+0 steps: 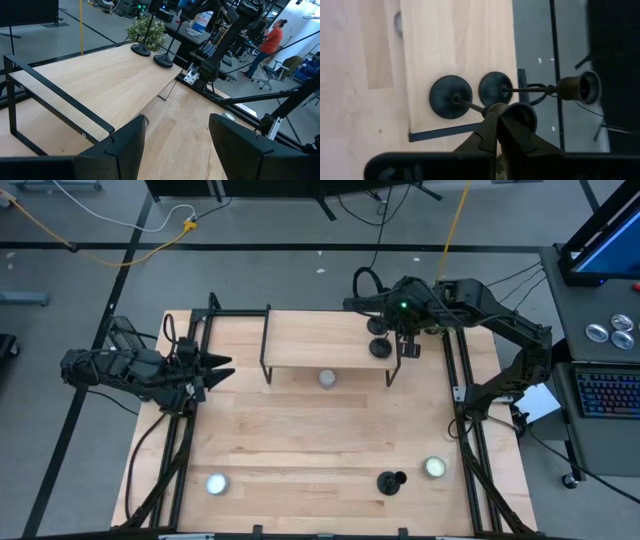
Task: Pick & Place candle stick holders
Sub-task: Put the top black candle holder on the shelf, then put the black candle holder on the shelf
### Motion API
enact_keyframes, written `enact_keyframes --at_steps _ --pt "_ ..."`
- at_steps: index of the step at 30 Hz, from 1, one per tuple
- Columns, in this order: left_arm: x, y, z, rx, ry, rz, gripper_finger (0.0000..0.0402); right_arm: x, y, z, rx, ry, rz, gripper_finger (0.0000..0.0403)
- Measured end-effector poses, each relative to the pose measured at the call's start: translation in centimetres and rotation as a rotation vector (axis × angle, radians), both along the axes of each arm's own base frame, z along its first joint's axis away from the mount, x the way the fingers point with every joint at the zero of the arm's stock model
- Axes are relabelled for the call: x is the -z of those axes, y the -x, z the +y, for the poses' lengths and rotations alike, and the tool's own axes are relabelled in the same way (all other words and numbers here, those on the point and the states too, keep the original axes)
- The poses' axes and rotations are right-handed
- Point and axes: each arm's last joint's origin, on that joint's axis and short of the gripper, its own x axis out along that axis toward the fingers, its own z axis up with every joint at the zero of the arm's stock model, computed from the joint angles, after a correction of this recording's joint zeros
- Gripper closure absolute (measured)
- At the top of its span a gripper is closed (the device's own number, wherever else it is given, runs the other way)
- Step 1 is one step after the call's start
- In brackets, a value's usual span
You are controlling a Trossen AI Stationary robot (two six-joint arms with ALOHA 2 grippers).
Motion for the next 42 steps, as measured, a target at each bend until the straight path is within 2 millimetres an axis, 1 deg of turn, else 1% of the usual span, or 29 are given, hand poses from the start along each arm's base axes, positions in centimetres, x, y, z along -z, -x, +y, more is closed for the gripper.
enact_keyframes --at_steps 17,20,32,35,38,42 --pt "0.0 0.0 0.0 0.0 0.001 0.0 0.0176 0.1 0.1 0.1 -0.008 -0.018 0.003 0.0396" --pt "0.0 0.0 0.0 0.0 0.001 0.0 0.0176 0.0 0.0 0.1 -0.008 -0.018 0.002 0.0384" --pt "0.0 0.0 0.0 0.0 0.001 0.0 0.0176 0.0 0.0 0.0 -0.008 -0.013 -0.001 0.0313" --pt "0.0 0.0 0.0 0.0 0.0 0.0 0.0176 -0.5 0.1 0.1 -0.009 -0.007 -0.019 0.0302" --pt "0.0 0.0 0.0 0.0 0.001 0.0 0.0176 -1.4 0.3 0.4 -0.019 0.005 -0.052 0.0295" --pt "0.0 0.0 0.0 0.001 0.003 -0.001 0.0176 -2.8 0.8 1.7 -0.034 -0.007 -0.103 0.0294"
